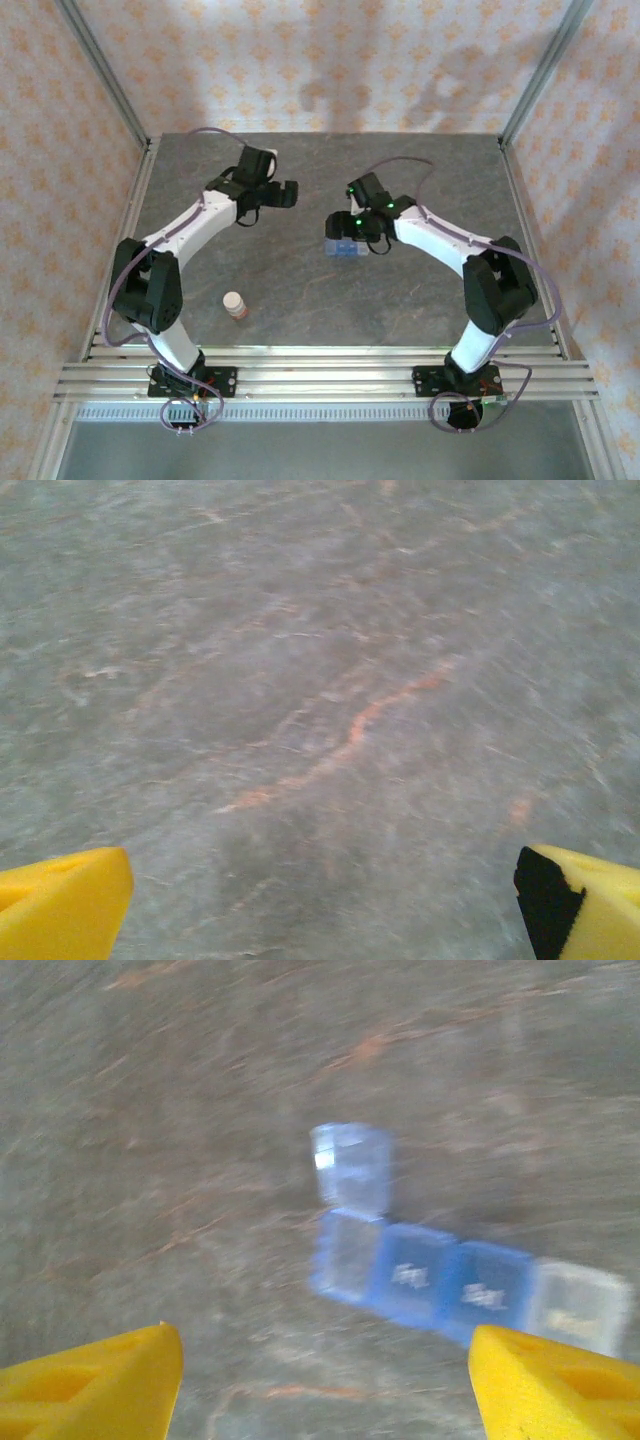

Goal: Sort the pills into containers

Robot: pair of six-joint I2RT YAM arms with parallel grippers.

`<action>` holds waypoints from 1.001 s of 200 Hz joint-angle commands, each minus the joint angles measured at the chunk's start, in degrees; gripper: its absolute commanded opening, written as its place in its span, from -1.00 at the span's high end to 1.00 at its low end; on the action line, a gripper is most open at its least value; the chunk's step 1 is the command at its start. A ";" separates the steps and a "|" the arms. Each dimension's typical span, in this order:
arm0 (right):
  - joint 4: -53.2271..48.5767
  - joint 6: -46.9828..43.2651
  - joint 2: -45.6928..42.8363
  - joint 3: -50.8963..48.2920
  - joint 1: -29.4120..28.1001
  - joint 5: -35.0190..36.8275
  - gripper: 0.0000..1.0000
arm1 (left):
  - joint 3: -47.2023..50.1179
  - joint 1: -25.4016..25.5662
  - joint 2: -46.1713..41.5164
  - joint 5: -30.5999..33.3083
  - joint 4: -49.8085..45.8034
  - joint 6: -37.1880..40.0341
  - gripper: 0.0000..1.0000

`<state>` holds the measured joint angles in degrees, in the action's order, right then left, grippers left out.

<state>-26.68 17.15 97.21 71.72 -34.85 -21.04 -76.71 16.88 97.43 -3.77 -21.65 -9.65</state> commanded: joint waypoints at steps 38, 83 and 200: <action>-7.51 -2.50 3.05 11.46 -13.22 1.05 -0.48 | 2.80 -11.15 -1.32 -3.88 3.51 -7.31 -1.00; -12.60 -6.24 10.60 22.19 -22.34 2.93 -0.50 | 6.39 -16.62 -1.18 -7.03 6.88 -11.06 -1.00; -21.41 -10.97 30.94 45.32 -34.72 8.78 -0.55 | 7.20 -23.79 1.02 -11.72 7.45 -12.85 -1.00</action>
<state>-44.64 7.40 125.12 113.71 -69.14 -16.12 -70.00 -5.89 97.71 -14.04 -15.51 -21.63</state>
